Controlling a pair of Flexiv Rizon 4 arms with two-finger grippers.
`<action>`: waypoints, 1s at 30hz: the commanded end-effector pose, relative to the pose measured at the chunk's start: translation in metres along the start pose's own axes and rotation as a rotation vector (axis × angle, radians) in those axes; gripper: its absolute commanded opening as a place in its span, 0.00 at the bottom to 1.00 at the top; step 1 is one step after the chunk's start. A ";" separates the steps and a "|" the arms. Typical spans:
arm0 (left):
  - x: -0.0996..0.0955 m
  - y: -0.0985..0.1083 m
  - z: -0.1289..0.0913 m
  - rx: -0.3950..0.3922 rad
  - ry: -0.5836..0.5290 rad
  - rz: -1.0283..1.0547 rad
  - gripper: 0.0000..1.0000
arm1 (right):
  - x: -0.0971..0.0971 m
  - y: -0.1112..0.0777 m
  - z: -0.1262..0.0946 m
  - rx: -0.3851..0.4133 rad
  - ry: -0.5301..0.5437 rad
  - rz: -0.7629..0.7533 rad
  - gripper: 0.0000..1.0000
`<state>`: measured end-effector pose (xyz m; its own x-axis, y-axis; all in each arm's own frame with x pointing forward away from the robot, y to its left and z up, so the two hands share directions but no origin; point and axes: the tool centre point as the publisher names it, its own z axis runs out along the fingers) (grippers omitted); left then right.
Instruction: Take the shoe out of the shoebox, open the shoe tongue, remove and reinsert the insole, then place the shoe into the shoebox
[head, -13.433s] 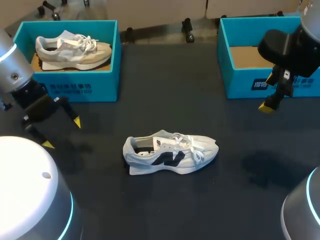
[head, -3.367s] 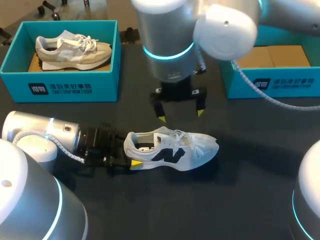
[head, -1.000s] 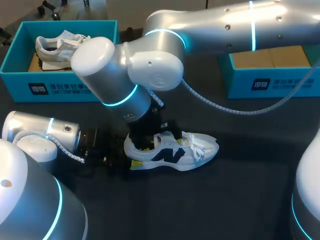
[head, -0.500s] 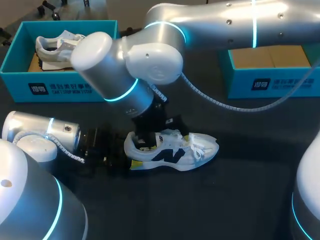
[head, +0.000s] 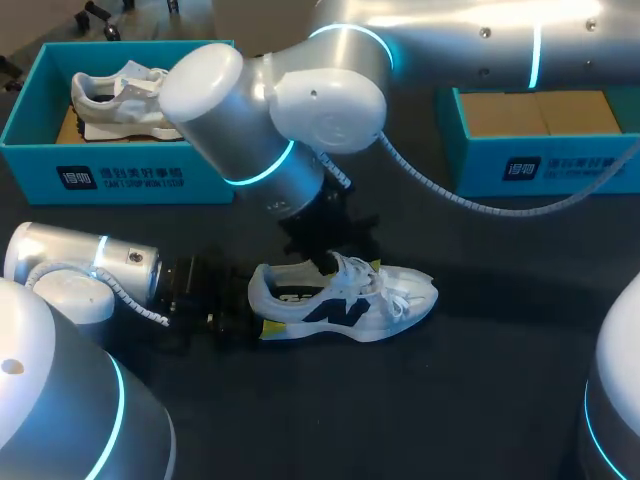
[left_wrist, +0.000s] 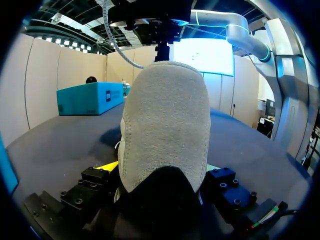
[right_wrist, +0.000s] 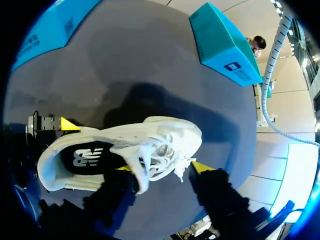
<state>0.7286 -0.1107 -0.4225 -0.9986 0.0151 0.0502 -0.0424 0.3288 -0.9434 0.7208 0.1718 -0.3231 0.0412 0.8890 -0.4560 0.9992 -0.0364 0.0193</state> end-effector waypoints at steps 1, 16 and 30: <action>-0.002 0.001 0.000 -0.001 0.001 -0.001 0.00 | -0.005 -0.004 0.006 -0.001 0.019 0.169 0.23; -0.002 0.001 0.000 -0.001 0.001 -0.001 0.00 | -0.034 -0.009 0.021 0.011 0.027 0.223 0.00; -0.002 0.001 0.000 -0.001 0.001 -0.001 0.00 | -0.048 -0.005 0.060 0.055 0.017 0.253 0.00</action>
<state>0.7287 -0.1107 -0.4225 -0.9986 0.0151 0.0500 -0.0423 0.3288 -0.9435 0.7159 0.1064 -0.3443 0.1308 0.8868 -0.4433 0.9903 -0.1375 0.0170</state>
